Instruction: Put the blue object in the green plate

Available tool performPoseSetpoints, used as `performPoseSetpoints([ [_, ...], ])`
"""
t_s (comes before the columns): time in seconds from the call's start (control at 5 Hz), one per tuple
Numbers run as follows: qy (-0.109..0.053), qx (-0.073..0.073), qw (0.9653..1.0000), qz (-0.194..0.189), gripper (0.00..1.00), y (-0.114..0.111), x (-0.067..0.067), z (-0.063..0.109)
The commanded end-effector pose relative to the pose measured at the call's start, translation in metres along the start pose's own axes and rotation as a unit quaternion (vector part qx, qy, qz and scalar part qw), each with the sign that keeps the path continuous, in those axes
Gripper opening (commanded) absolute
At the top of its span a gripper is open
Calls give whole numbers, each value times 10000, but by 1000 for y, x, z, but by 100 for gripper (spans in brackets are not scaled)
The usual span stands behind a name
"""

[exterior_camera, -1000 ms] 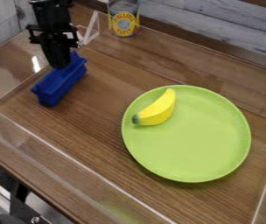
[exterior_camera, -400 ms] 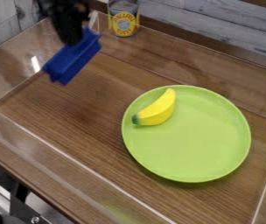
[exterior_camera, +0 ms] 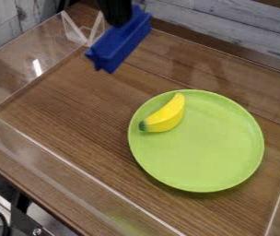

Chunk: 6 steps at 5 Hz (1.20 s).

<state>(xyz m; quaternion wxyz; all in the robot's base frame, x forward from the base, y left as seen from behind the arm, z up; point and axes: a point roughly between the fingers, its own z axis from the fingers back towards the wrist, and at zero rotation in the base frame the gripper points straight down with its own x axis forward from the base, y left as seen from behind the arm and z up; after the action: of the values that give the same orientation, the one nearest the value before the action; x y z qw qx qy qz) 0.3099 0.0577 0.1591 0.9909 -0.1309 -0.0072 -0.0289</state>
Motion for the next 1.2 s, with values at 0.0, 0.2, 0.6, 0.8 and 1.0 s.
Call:
performPoseSetpoints([
  [0.0,-483,139,9985,-235,0,-34,4,28],
  [0.2,-508,103,9982,-311,0,-63,-2,26],
  [0.6,-581,93,9975,-383,0,-117,3,11],
  [0.8,-566,57,9976,-392,0,-129,8,3],
  [1.0,-537,20,9979,-362,0,-135,20,-8],
])
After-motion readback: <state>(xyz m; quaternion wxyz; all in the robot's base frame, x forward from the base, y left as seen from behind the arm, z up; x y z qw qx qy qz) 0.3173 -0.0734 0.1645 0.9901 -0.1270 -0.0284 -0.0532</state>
